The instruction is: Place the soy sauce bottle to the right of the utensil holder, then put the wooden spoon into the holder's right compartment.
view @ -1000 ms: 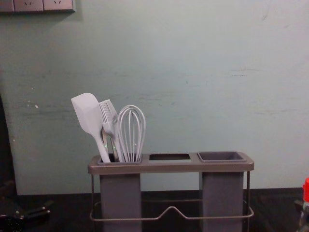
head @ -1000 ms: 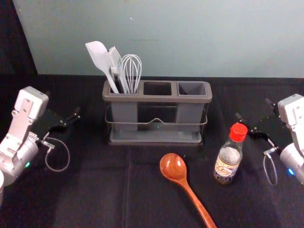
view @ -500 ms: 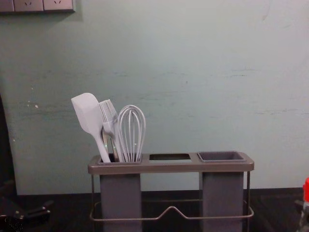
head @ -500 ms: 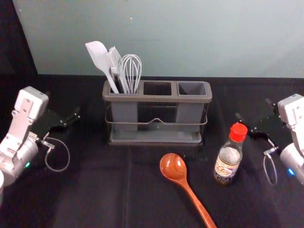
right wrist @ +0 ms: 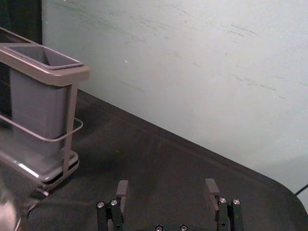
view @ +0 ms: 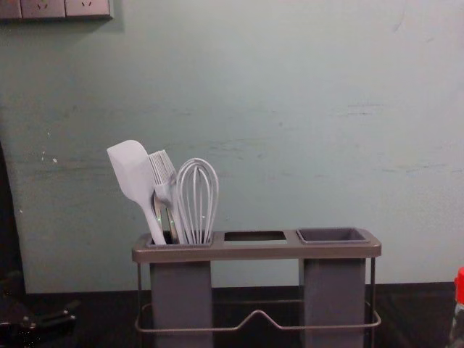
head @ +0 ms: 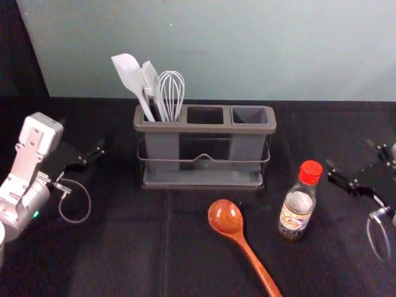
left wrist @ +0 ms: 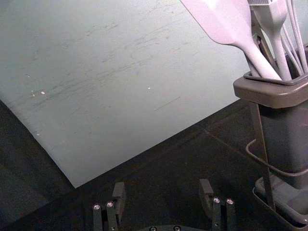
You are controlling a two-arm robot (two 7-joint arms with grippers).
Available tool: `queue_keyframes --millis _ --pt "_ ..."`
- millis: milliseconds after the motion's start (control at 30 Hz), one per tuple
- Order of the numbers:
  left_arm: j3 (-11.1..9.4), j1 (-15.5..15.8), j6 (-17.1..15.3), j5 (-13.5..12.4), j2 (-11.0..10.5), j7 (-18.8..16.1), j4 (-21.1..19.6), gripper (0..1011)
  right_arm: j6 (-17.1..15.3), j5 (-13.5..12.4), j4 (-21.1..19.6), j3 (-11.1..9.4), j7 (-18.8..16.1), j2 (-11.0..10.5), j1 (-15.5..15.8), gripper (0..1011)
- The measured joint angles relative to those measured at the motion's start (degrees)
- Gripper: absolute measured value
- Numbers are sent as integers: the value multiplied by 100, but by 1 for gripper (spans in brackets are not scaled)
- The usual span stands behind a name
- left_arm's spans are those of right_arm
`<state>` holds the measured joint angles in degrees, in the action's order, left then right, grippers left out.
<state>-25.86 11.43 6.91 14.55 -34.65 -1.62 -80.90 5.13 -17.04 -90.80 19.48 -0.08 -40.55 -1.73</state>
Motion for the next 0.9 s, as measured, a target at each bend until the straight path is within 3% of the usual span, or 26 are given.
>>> queue_keyframes --millis 433,567,667,900 --pt "0 0 0 0 0 0 0 1005 408 -705 -957 -896 -498 -694 1437 1004" --pt "0 0 0 0 0 0 0 1005 549 -778 -1118 -1025 -722 -854 1700 1004" --pt "0 0 0 0 0 0 0 1005 839 -889 -1246 -1170 -1083 -1031 1988 1004" --pt "0 0 0 0 0 0 0 1005 1315 -1227 -1299 -1226 -1820 -1115 2127 1004"
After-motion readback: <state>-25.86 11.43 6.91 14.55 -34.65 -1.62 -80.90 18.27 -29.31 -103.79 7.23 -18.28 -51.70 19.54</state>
